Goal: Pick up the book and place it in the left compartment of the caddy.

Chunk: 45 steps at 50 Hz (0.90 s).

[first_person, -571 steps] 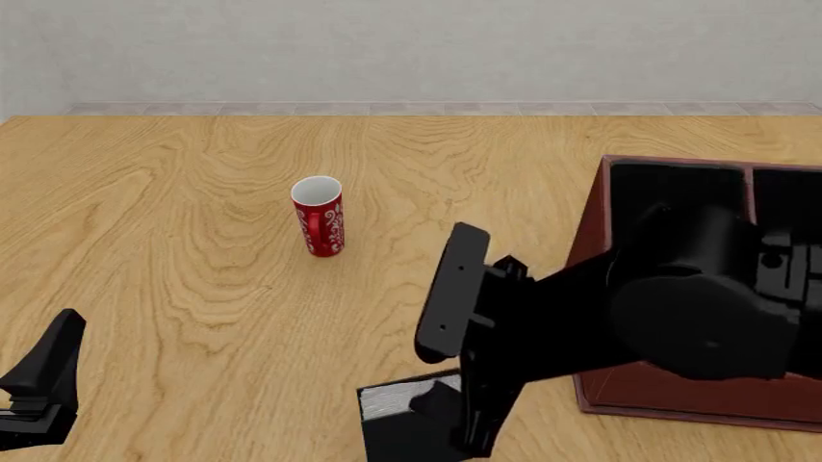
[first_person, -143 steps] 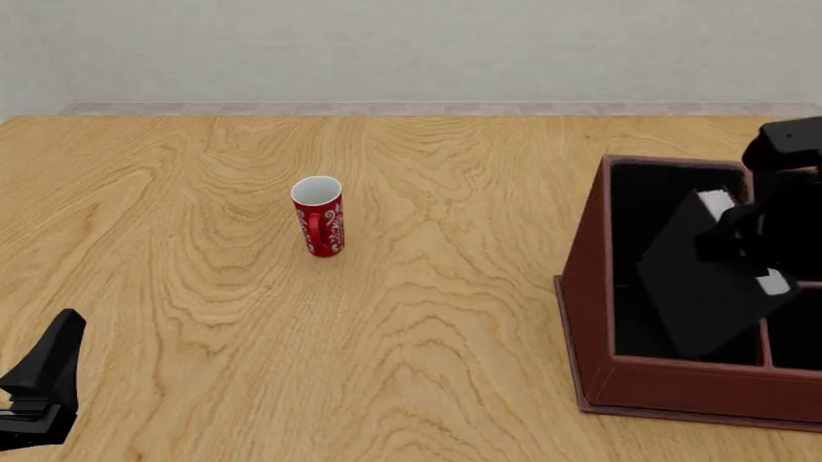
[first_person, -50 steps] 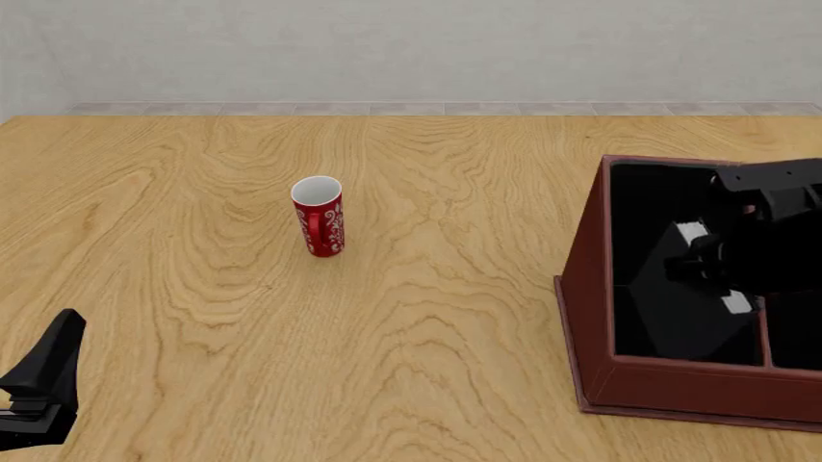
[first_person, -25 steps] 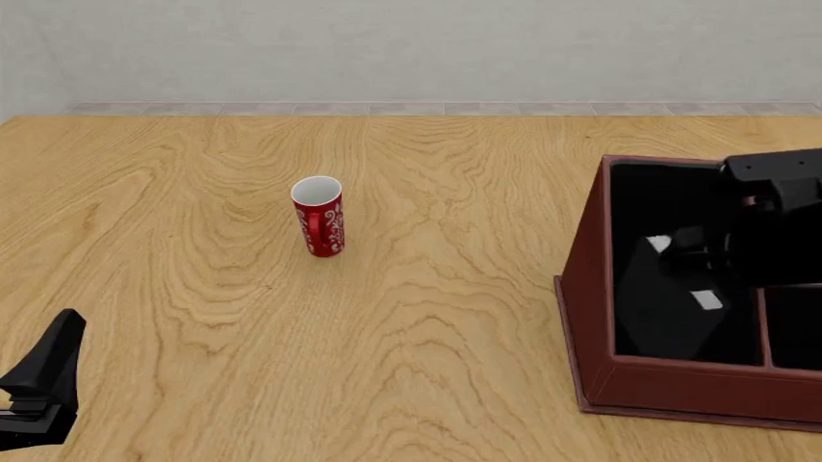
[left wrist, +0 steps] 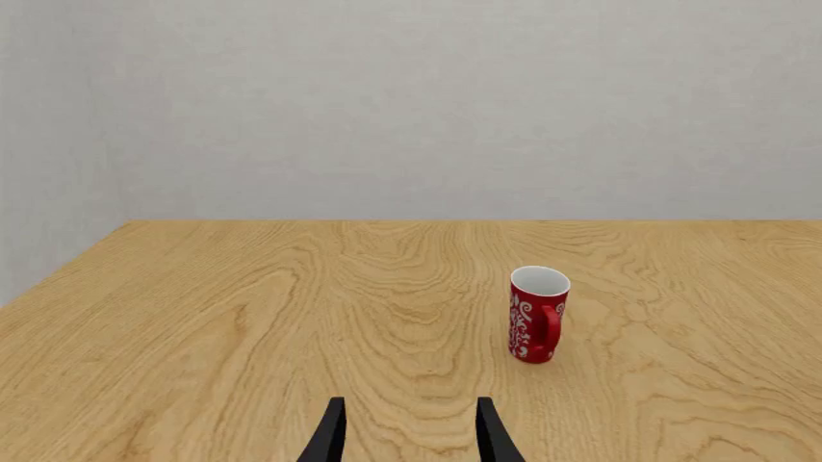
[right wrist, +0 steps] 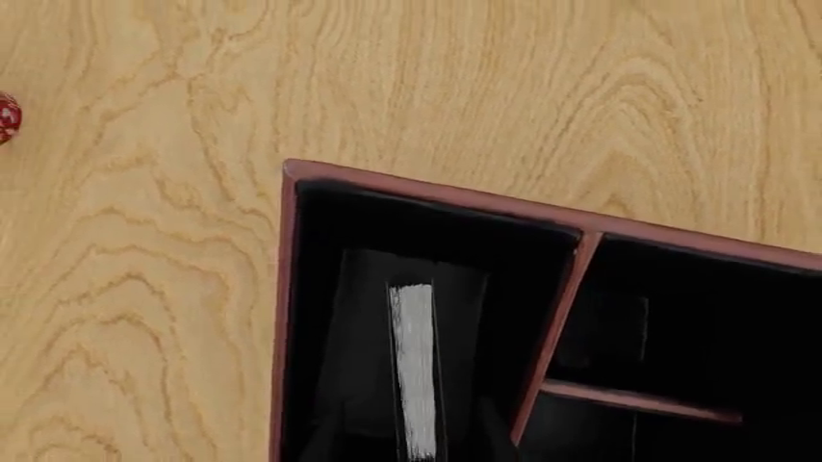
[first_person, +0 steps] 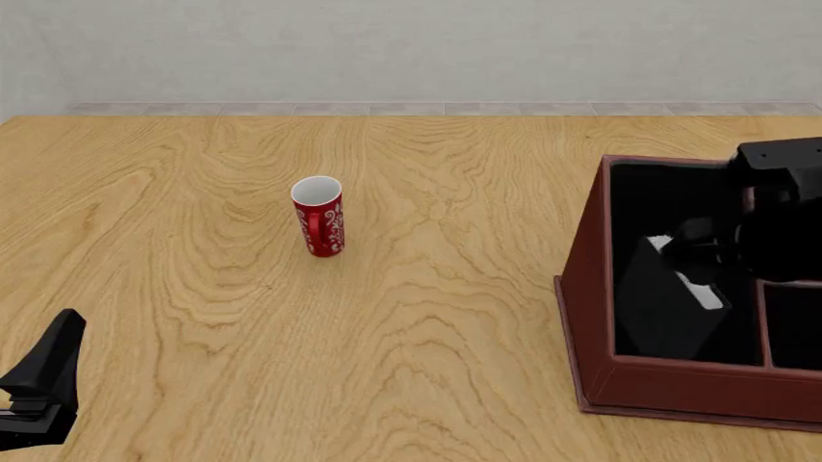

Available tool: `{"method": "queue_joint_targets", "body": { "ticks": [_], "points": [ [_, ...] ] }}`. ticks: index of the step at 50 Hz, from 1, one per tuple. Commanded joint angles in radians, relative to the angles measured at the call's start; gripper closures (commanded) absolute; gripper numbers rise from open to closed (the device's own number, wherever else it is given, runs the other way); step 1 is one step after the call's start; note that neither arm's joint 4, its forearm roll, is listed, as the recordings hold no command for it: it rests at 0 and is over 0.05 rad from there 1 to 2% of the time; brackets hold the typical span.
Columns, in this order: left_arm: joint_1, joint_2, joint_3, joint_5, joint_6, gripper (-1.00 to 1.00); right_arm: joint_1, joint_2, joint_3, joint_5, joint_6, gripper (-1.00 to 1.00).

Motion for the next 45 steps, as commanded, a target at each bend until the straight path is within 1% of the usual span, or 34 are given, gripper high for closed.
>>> {"method": "queue_joint_targets", "body": {
  "ticks": [1,13,14,19,20,24,25,27,35,36,45],
  "points": [
    [0.0,0.0,0.0,0.0,0.0,-1.0,0.015,-0.038,-0.016,0.039,0.009,-1.0],
    [0.0,0.0,0.0,0.0,0.0,-1.0,0.027,-0.071,-0.019,0.063,0.013,-1.0],
    [0.0,0.0,0.0,0.0,0.0,-1.0,0.034,-0.072,-0.017,0.065,0.021,-1.0],
    [0.0,0.0,0.0,0.0,0.0,-1.0,0.038,-0.09,-0.016,0.075,0.021,-1.0],
    [0.0,0.0,0.0,0.0,0.0,-1.0,0.045,-0.093,-0.017,0.081,0.029,-1.0],
    [0.0,0.0,0.0,0.0,0.0,-1.0,0.043,-0.113,-0.023,0.095,0.019,-1.0],
    [0.0,0.0,0.0,0.0,0.0,-1.0,0.049,-0.114,-0.023,0.099,0.026,-1.0],
    [0.0,0.0,0.0,0.0,0.0,-1.0,0.04,-0.127,-0.023,0.103,0.014,-1.0],
    [0.0,0.0,0.0,0.0,0.0,-1.0,0.047,-0.159,-0.026,0.129,0.016,-1.0],
    [0.0,0.0,0.0,0.0,0.0,-1.0,0.041,-0.165,-0.026,0.13,0.007,-1.0],
    [0.0,0.0,0.0,0.0,0.0,-1.0,0.057,-0.198,-0.036,0.162,0.016,-1.0]
  ]
}}
